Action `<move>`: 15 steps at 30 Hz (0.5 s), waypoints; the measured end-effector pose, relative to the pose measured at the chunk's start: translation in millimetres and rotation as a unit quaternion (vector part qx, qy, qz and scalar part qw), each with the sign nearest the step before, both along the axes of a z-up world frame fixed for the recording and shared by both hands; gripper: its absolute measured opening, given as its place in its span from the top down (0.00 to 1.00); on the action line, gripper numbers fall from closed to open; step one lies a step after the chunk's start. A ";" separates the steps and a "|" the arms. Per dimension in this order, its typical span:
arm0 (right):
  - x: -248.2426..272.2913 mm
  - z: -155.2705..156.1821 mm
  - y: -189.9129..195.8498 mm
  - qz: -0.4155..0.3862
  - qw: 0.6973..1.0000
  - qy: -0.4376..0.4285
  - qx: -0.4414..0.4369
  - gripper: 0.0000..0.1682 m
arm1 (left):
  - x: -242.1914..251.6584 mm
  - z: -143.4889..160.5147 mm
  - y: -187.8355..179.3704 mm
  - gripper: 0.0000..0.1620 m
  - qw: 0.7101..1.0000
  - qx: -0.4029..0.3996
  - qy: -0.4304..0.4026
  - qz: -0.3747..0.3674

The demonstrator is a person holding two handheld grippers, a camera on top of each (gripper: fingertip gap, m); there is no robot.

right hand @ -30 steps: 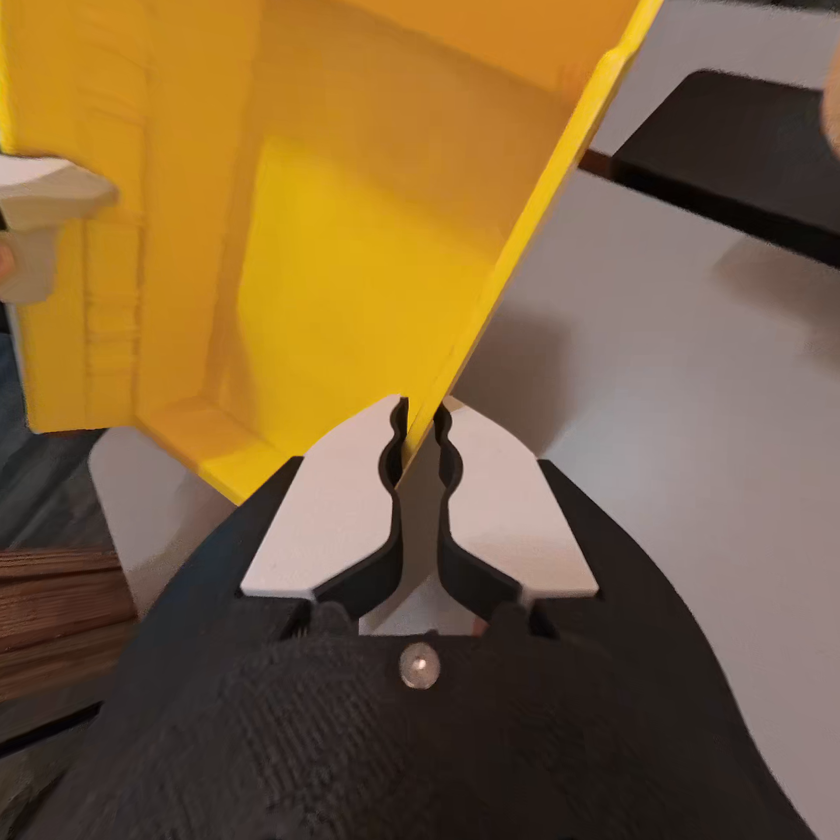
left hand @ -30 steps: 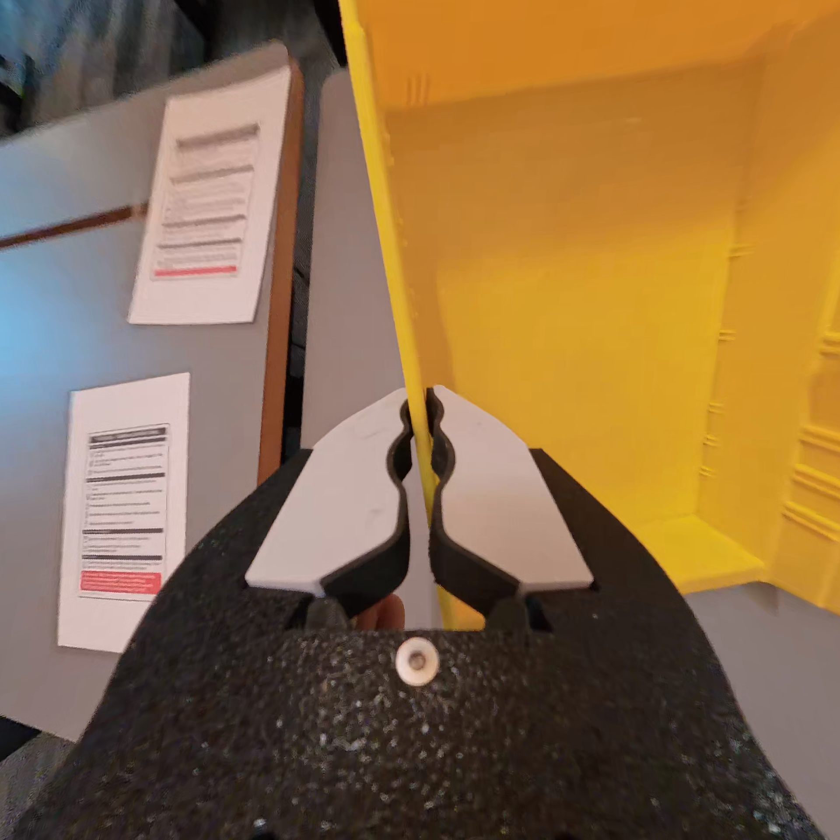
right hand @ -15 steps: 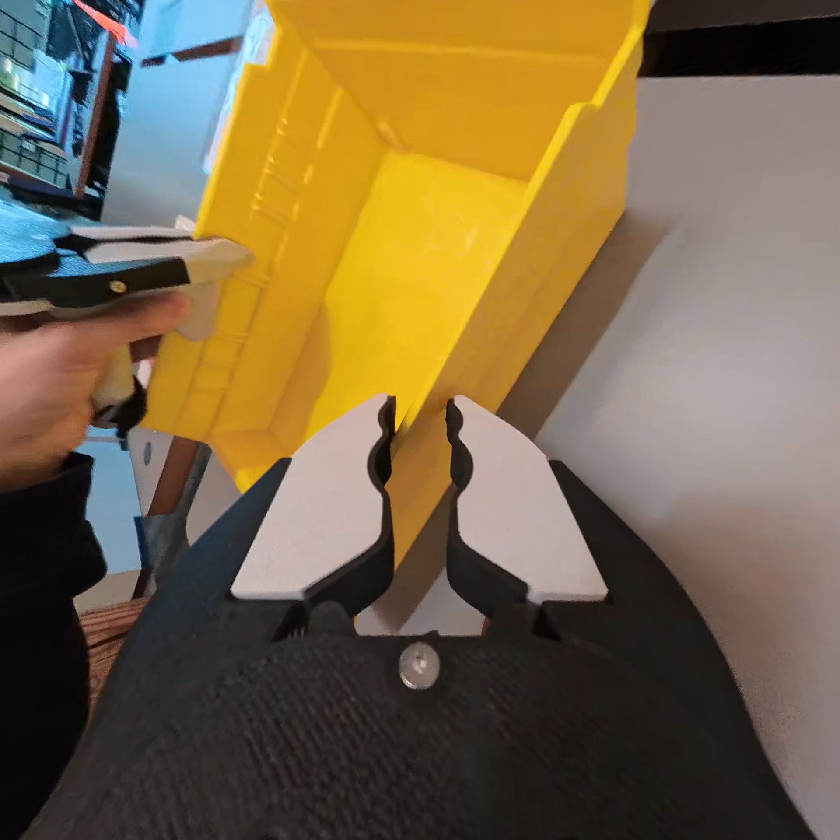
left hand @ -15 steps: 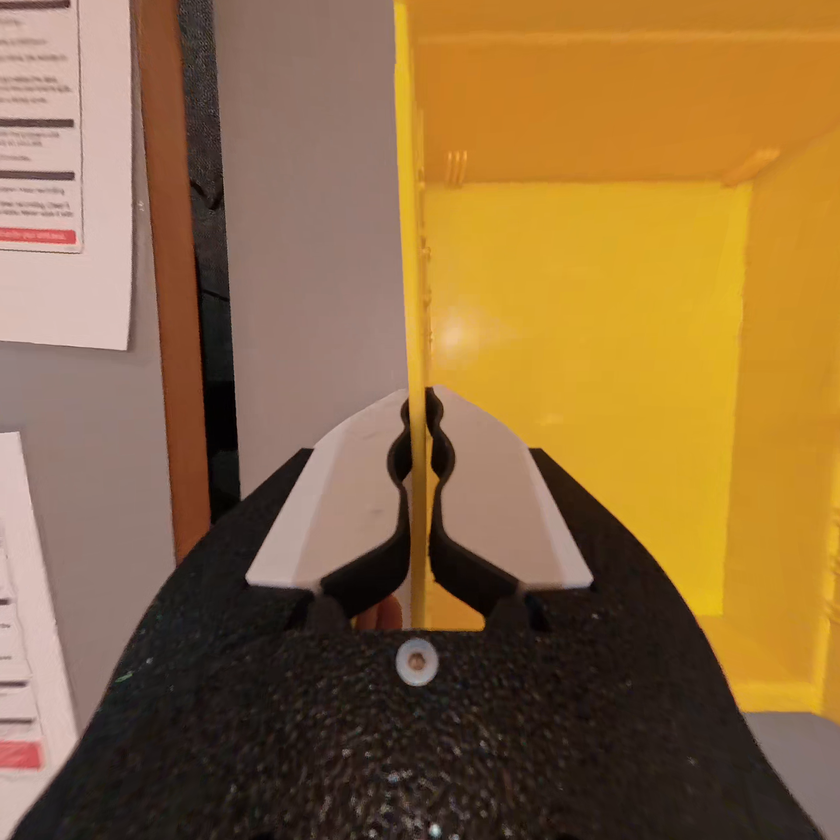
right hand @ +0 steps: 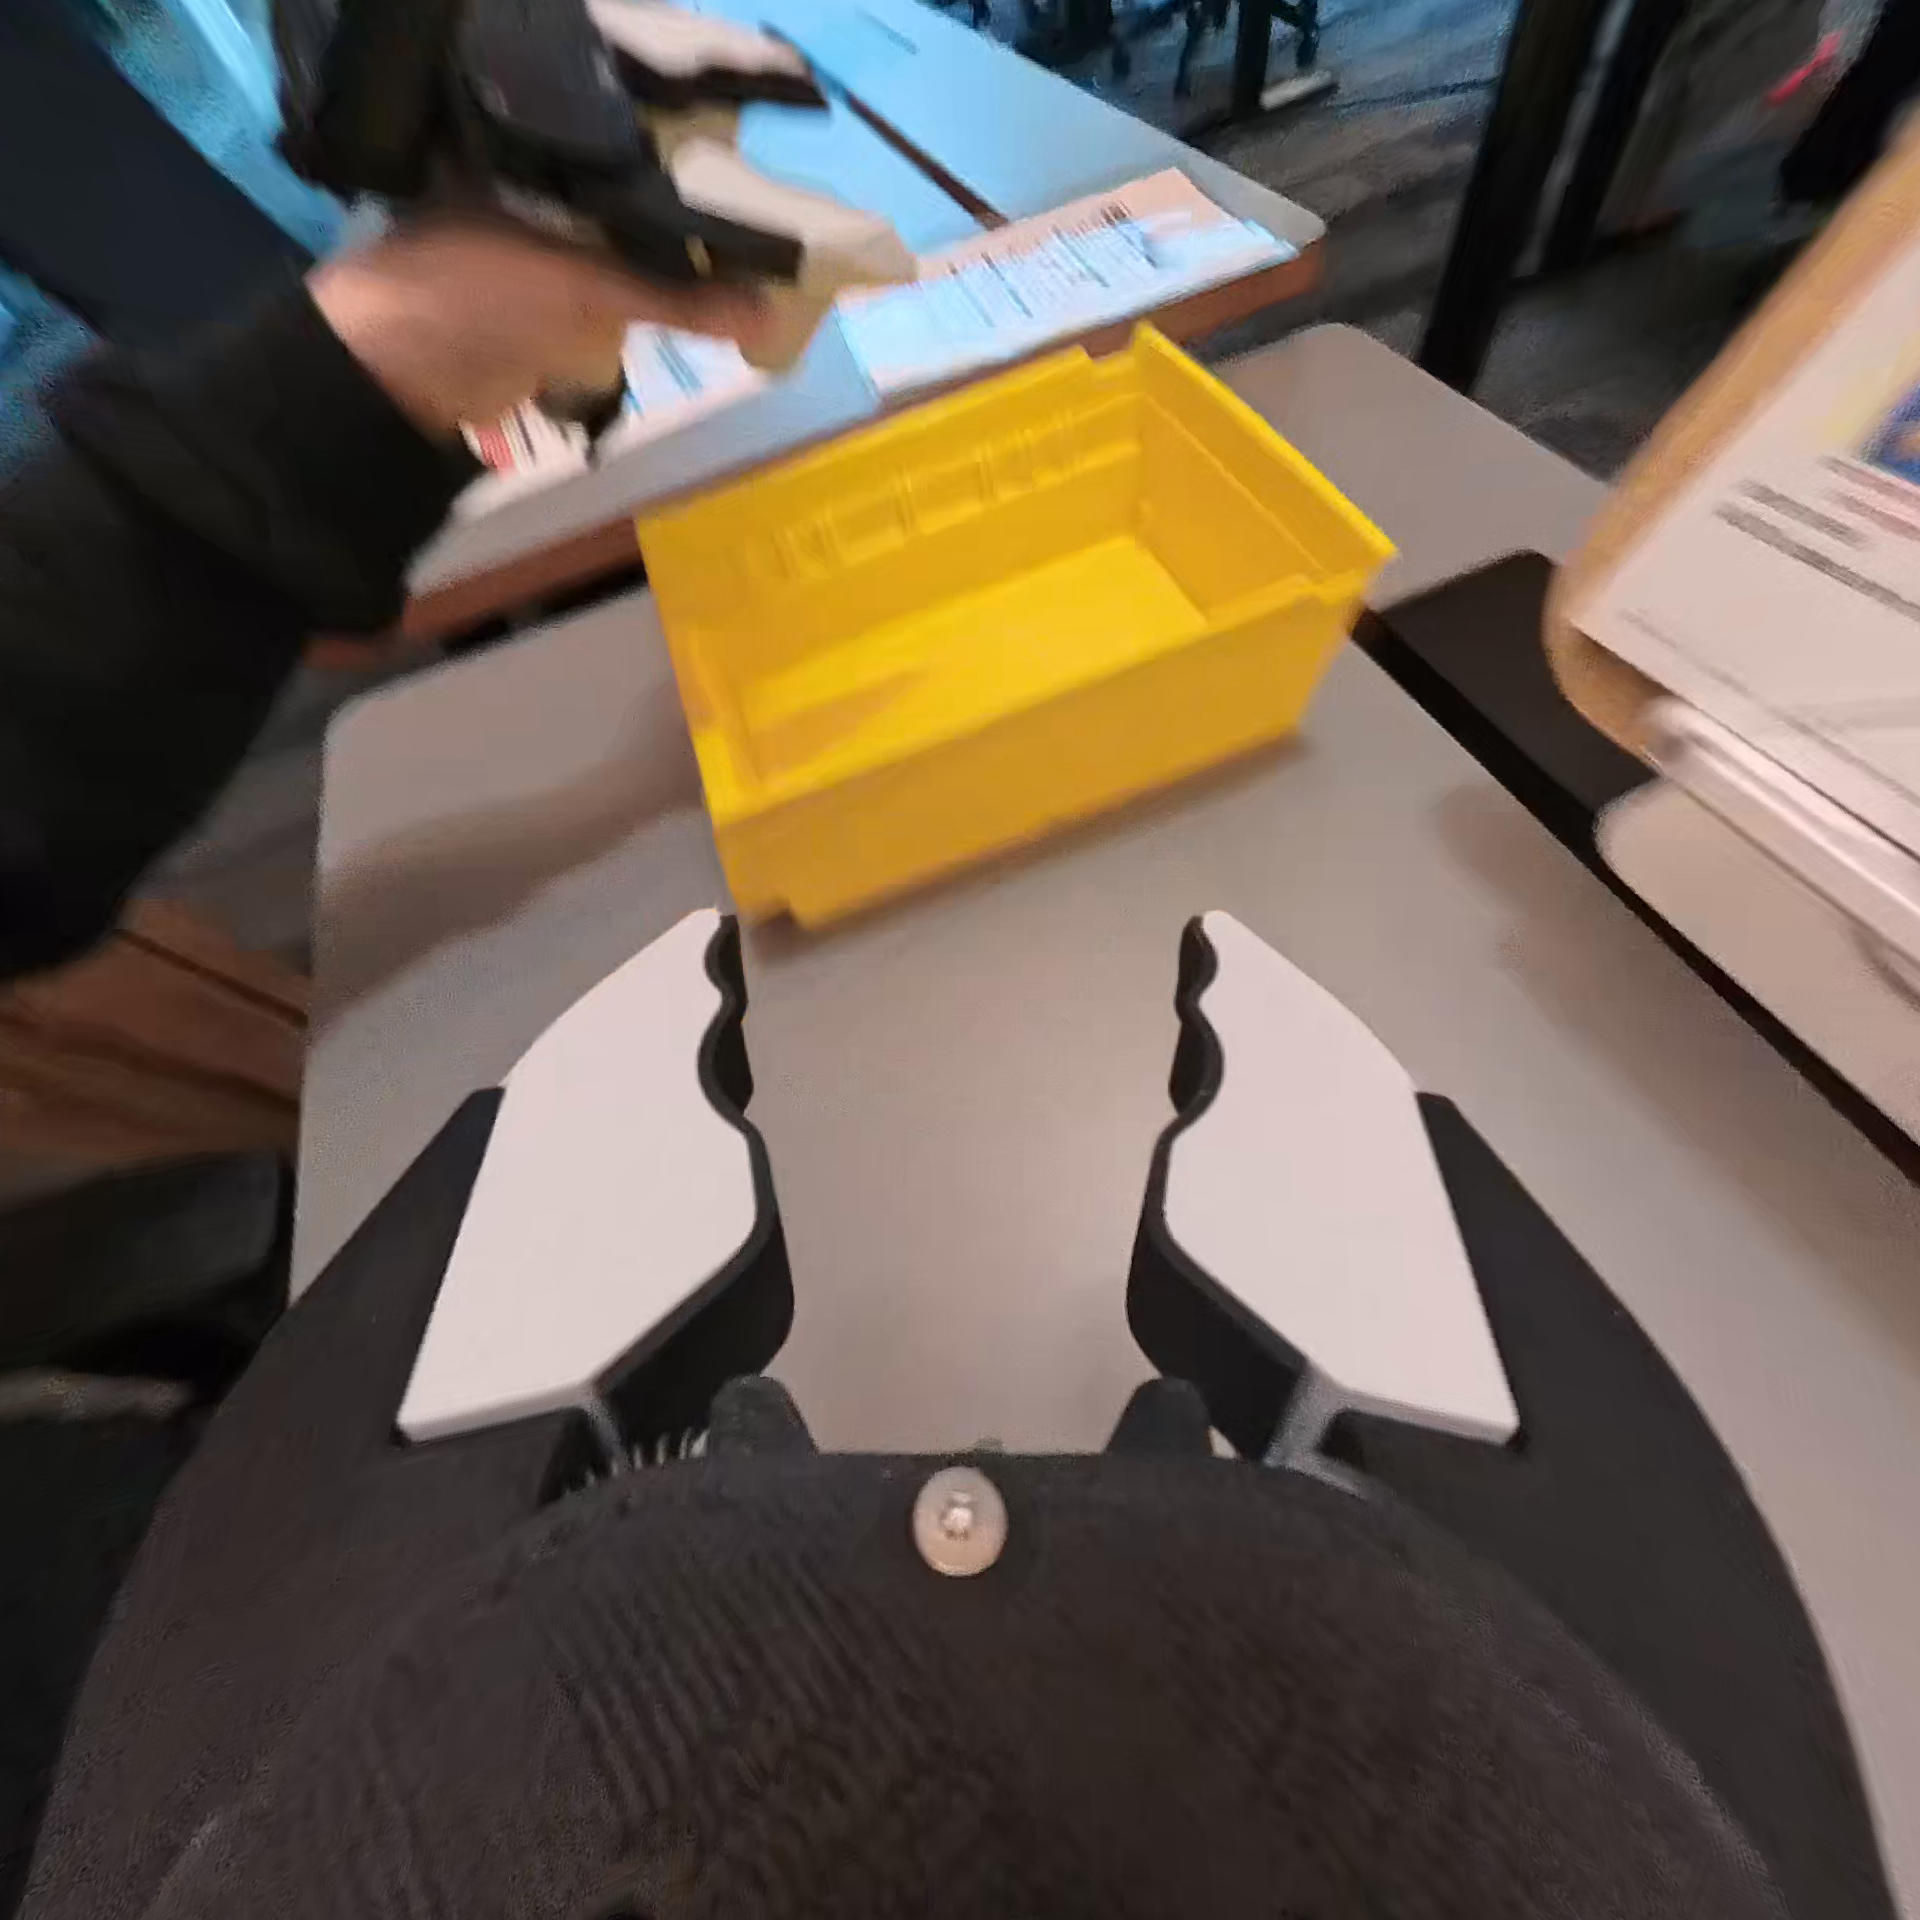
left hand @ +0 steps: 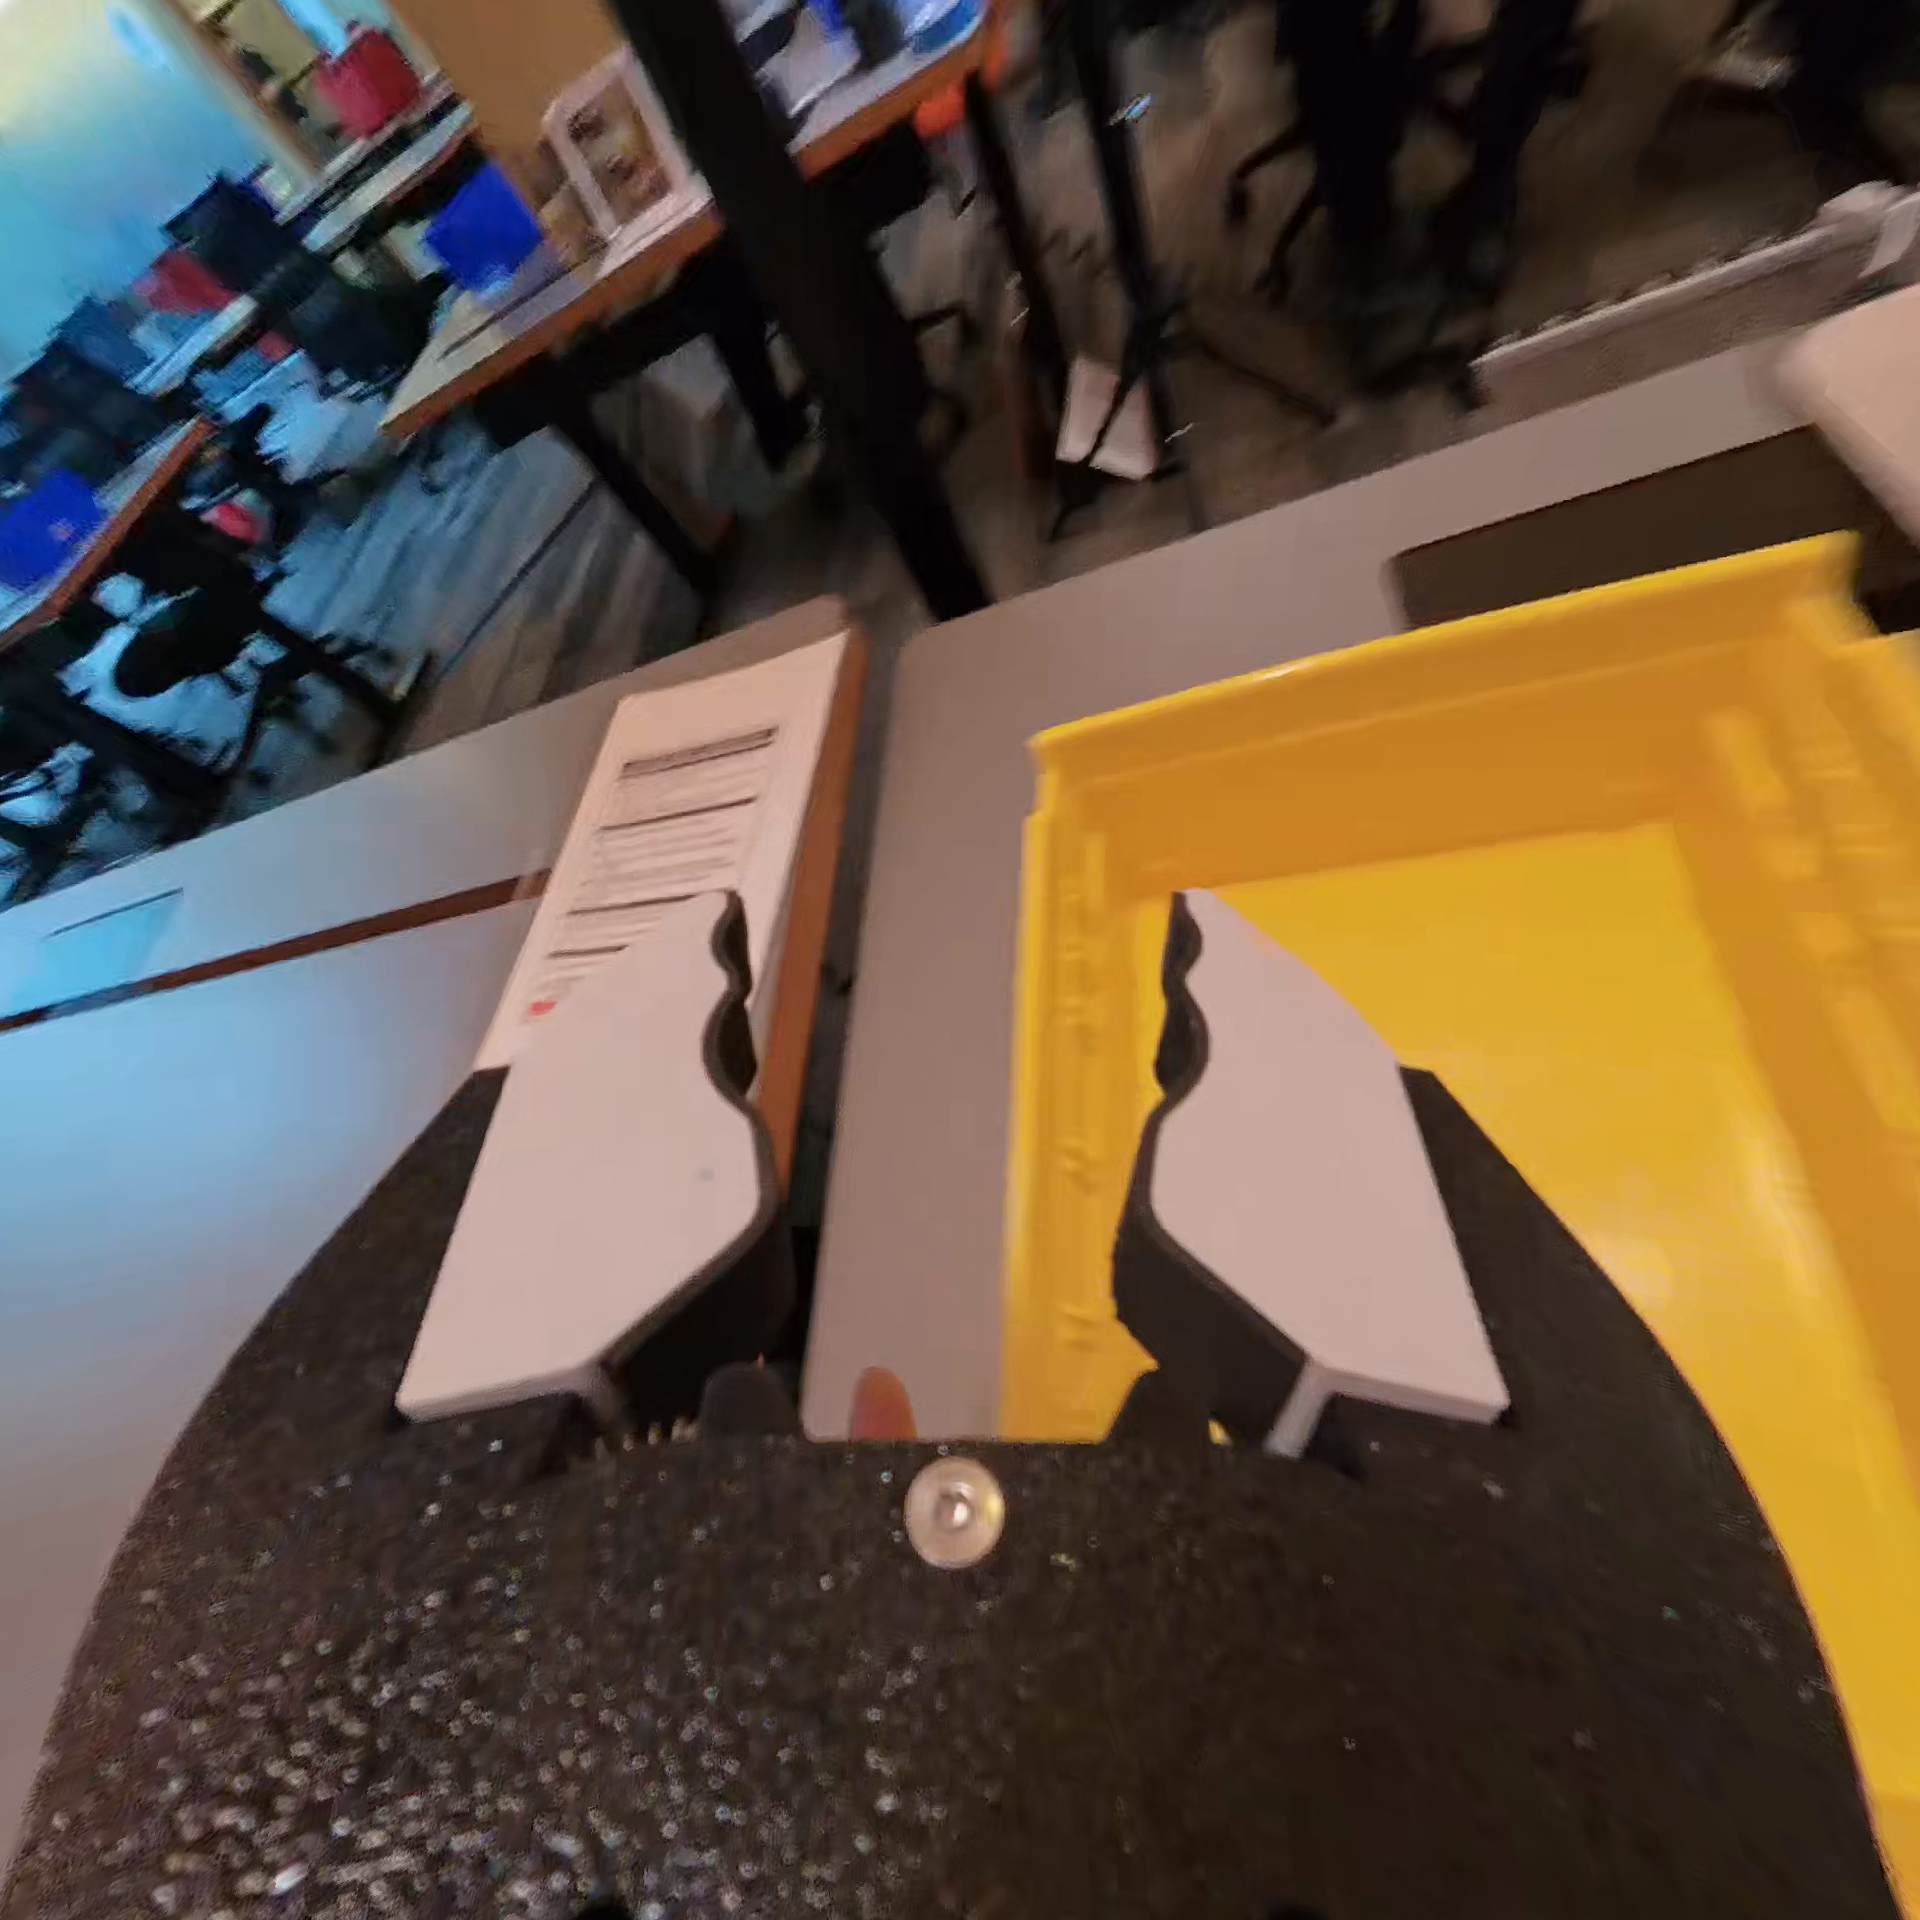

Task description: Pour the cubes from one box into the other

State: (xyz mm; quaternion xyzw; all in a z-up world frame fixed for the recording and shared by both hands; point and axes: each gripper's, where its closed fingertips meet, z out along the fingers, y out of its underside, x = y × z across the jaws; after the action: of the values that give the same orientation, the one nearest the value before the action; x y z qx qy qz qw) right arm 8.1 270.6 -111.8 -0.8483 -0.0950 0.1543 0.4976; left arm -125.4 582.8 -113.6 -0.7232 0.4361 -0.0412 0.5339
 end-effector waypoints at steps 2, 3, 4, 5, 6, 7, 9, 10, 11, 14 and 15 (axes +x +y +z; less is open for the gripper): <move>34.0 0.5 -73.9 -0.032 0.999 -0.043 -0.009 0.49 | 17.4 11.2 -45.5 0.51 0.998 -0.037 -0.037 -0.043; 55.4 -0.8 -113.0 -0.064 0.996 -0.062 -0.017 0.49 | 27.2 14.4 -71.6 0.50 0.994 -0.063 -0.059 -0.070; 78.0 -4.4 -154.8 -0.097 0.991 -0.089 -0.032 0.47 | 35.8 15.6 -99.3 0.50 0.988 -0.089 -0.072 -0.100; 99.8 -9.6 -197.5 -0.125 0.984 -0.121 -0.048 0.45 | 42.0 15.8 -125.9 0.50 0.983 -0.109 -0.077 -0.124; 120.6 -17.3 -241.2 -0.150 0.974 -0.155 -0.074 0.44 | 47.3 16.8 -149.8 0.50 0.980 -0.117 -0.086 -0.138; 137.5 -27.2 -284.1 -0.164 0.963 -0.186 -0.109 0.42 | 53.4 17.4 -173.4 0.49 0.976 -0.117 -0.097 -0.153; 152.6 -46.7 -357.3 -0.168 0.949 -0.203 -0.174 0.41 | 69.1 15.1 -222.0 0.50 0.967 -0.113 -0.123 -0.192; 153.2 -55.3 -384.6 -0.163 0.947 -0.195 -0.195 0.40 | 78.4 11.2 -245.8 0.50 0.962 -0.112 -0.133 -0.212; 152.9 -63.2 -404.7 -0.158 0.948 -0.186 -0.206 0.38 | 89.1 4.8 -269.9 0.50 0.955 -0.114 -0.138 -0.237; 156.5 -90.5 -443.4 -0.157 0.943 -0.168 -0.240 0.37 | 118.7 -23.3 -332.1 0.49 0.933 -0.159 -0.148 -0.286; 162.8 -100.0 -452.9 -0.162 0.937 -0.177 -0.255 0.39 | 127.2 -33.5 -351.4 0.48 0.923 -0.182 -0.152 -0.301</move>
State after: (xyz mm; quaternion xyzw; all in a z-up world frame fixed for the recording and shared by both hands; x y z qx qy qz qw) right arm 170.9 -182.3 -211.8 -0.9642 -0.0003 -0.0622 0.2578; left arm 1.7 231.4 -147.1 -0.6276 0.5318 -0.3885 0.4152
